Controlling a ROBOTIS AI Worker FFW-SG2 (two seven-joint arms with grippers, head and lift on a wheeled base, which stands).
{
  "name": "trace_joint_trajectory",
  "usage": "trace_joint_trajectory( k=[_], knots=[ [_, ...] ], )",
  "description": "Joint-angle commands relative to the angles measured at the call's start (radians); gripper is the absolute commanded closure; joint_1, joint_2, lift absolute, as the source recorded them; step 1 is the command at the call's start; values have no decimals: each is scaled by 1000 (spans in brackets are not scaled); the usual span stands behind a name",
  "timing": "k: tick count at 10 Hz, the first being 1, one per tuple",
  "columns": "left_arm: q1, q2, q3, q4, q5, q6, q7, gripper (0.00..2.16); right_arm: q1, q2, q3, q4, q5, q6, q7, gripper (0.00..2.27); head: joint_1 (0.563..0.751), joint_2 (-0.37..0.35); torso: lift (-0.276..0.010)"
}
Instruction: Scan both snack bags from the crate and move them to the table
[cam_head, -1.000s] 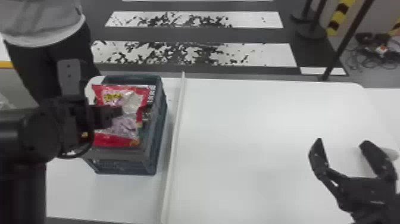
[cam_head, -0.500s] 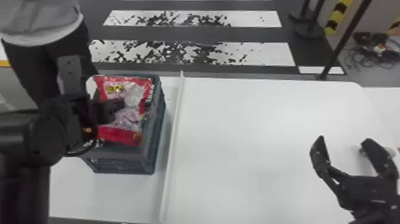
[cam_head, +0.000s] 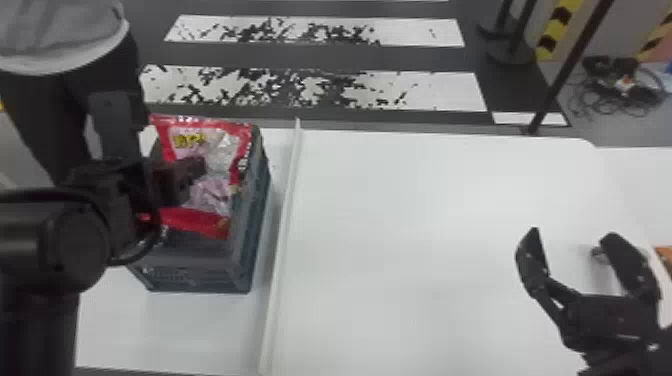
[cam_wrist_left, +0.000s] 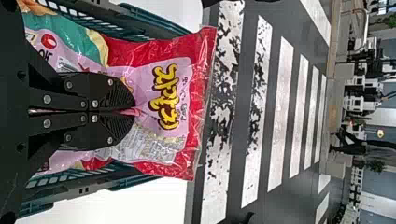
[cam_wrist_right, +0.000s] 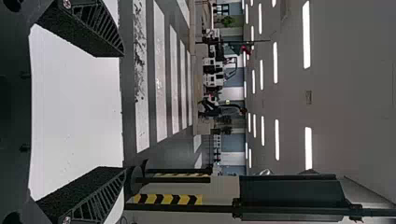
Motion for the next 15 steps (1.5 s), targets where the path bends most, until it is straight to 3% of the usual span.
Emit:
trace_joint_trajectory(
  k=[1, 4, 6, 7, 9, 11, 12, 13, 15],
  knots=[
    [7, 0, -2, -47, -6, 46, 1, 2132, -3, -1, 0, 0, -1, -1, 0, 53, 695, 12, -87],
    [49, 5, 23, -158, -27, 55, 6, 2132, -6, -2, 0, 5, -2, 2, 0, 53, 695, 12, -87],
    [77, 8, 66, -222, 0, 49, 29, 2132, -7, -2, 1, 6, -4, 2, 1, 53, 695, 31, -87],
    [100, 8, 93, -264, 42, 34, 43, 2132, -6, -2, 1, 5, -4, 2, 3, 53, 695, 38, -87],
    [135, -1, 95, -354, 77, 24, 80, 2132, -6, 1, 4, 5, -2, -1, 3, 53, 695, 54, -87],
    [177, -14, 89, -442, 189, 27, 50, 2128, -9, 7, -14, 0, 4, -1, 1, 53, 695, 31, -87],
    [188, -31, 52, -455, 243, 37, 7, 2128, -10, 15, -25, -14, 7, 2, 0, 53, 695, -10, -87],
    [192, -41, 0, -452, 253, 43, -23, 2128, -12, 19, -33, -21, 7, 2, -2, 53, 695, -36, -87],
    [186, -66, -126, -373, 266, 40, -92, 2128, -19, 25, -50, -30, 4, 5, -2, 53, 695, -167, -87]
  ],
)
